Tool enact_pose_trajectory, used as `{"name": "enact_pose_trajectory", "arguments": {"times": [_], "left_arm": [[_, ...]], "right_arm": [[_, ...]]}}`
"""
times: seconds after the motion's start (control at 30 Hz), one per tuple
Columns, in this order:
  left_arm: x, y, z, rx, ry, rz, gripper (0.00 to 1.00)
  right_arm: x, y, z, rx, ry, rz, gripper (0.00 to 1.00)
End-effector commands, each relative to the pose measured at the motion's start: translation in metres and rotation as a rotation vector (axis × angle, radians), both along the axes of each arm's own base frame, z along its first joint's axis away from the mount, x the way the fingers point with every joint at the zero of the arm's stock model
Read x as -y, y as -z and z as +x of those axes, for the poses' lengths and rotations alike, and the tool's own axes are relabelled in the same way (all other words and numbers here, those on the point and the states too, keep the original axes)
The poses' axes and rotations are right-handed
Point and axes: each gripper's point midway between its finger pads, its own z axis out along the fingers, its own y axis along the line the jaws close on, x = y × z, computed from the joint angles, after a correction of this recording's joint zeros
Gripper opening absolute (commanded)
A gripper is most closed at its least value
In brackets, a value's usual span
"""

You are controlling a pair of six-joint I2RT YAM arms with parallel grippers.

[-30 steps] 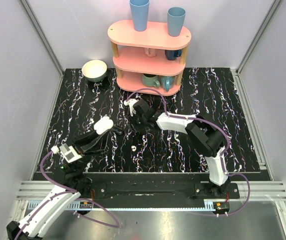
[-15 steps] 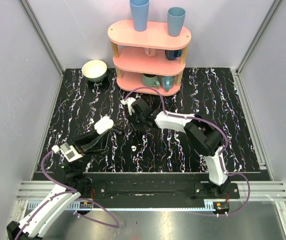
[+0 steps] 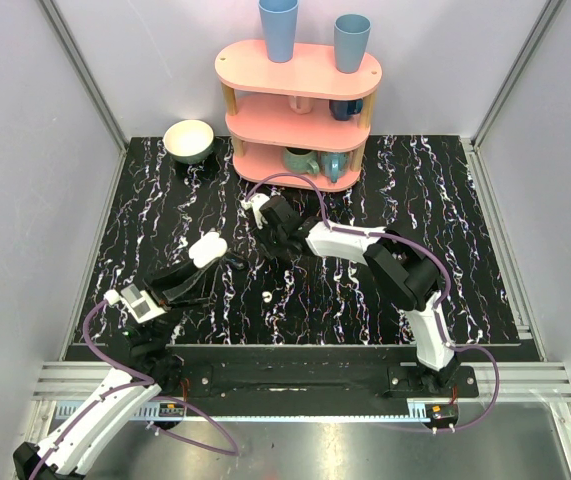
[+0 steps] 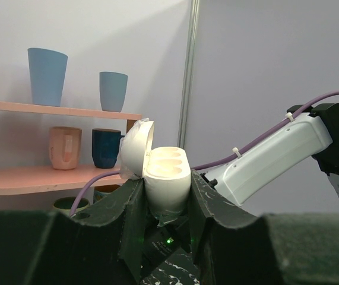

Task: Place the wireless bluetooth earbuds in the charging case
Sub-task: Pick up the left earbud from the center of the board.

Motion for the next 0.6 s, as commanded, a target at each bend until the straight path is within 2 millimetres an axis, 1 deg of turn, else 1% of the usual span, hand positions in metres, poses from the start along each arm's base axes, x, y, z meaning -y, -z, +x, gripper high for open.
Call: {"name": "enact_pose_trajectory", "arguments": {"times": [0.0,0.1,0.13,0.23,0.27,0.4,0.5,0.57], "left_arm": [[0.009,0.058,0.016,-0.101,-0.005,0.048,0.0],[0.008,0.058,0.016,-0.103,-0.006,0.046,0.0],[0.009,0.058,0.016,-0.105,-0.004,0.046,0.0],[0.008,0.058,0.017,-0.108,-0.008,0.04,0.0],[0.007,0.058,0.017,-0.107,-0.009,0.038,0.0],[0.007,0.058,0.017,-0.108,-0.008,0.037,0.0],[0.008,0.058,0.017,-0.111,-0.006,0.039,0.0],[0.008,0.057,0.016,-0.106,-0.004,0.035,0.0]], "right_arm": [[0.01,0.002,0.009,0.043,0.025,-0.076,0.37],[0.011,0.001,0.01,0.048,0.03,-0.083,0.35],[0.011,0.002,0.01,0.047,0.032,-0.084,0.33],[0.01,-0.001,0.013,0.055,0.041,-0.081,0.24],[0.011,-0.001,0.014,0.057,0.047,-0.083,0.17],[0.011,-0.005,0.016,0.066,0.057,-0.079,0.13],[0.011,-0.013,0.015,0.071,0.062,-0.066,0.1],[0.011,-0.022,0.014,0.078,0.064,-0.049,0.09]]}}
